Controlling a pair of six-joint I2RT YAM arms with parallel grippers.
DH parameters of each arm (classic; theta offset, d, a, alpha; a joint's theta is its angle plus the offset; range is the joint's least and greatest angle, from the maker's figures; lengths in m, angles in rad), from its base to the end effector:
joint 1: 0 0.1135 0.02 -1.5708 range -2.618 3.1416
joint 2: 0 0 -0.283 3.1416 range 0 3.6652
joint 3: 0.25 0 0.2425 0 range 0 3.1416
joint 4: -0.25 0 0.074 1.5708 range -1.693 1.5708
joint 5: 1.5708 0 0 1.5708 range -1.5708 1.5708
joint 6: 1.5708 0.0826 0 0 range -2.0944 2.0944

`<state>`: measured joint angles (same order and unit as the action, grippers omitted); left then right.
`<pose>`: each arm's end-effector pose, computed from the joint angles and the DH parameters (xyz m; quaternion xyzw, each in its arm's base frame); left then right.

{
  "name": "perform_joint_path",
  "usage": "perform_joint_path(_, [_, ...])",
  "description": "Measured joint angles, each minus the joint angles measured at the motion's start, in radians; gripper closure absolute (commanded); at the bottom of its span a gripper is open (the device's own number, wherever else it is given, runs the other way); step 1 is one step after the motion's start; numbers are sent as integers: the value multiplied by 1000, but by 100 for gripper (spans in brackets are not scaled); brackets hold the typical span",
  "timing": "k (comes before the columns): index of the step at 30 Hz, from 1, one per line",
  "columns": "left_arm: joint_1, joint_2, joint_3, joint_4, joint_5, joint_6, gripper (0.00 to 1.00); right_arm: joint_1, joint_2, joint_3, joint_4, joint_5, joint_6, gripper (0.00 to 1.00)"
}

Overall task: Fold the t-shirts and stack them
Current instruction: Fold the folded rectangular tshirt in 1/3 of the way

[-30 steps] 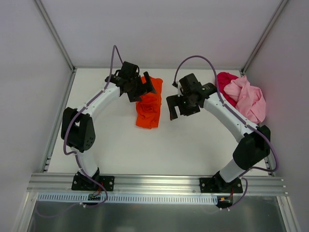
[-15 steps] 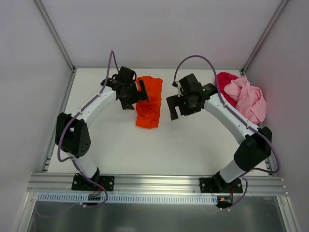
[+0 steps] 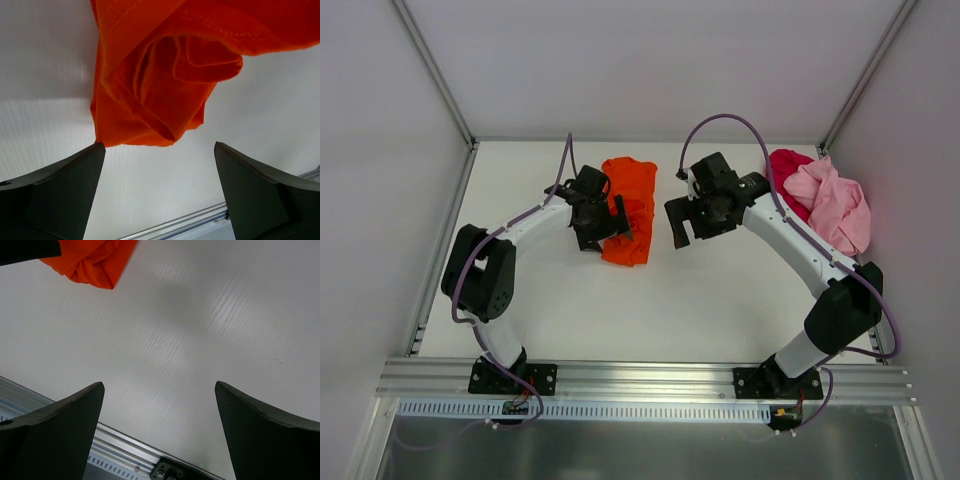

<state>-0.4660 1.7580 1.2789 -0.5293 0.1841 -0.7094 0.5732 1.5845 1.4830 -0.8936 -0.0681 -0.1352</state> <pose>0.3430 -0.1895 0.2052 -0.0908 0.9527 -0.2267 0.1810 0.2901 0.1939 0.3012 -0.3414 0.8955 0.0935 0.2699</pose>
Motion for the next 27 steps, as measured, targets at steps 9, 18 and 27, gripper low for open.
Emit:
perform_joint_path(9, [-12,100,93,36,2,22,34,0,-1,0,0,0,-5,0])
perform_joint_path(18, [-12,109,108,36,-4,51,89,0,-6,-14,1,0,-7,0])
perform_joint_path(27, [-13,124,124,37,-5,63,100,0,-20,-49,6,-1,-6,0])
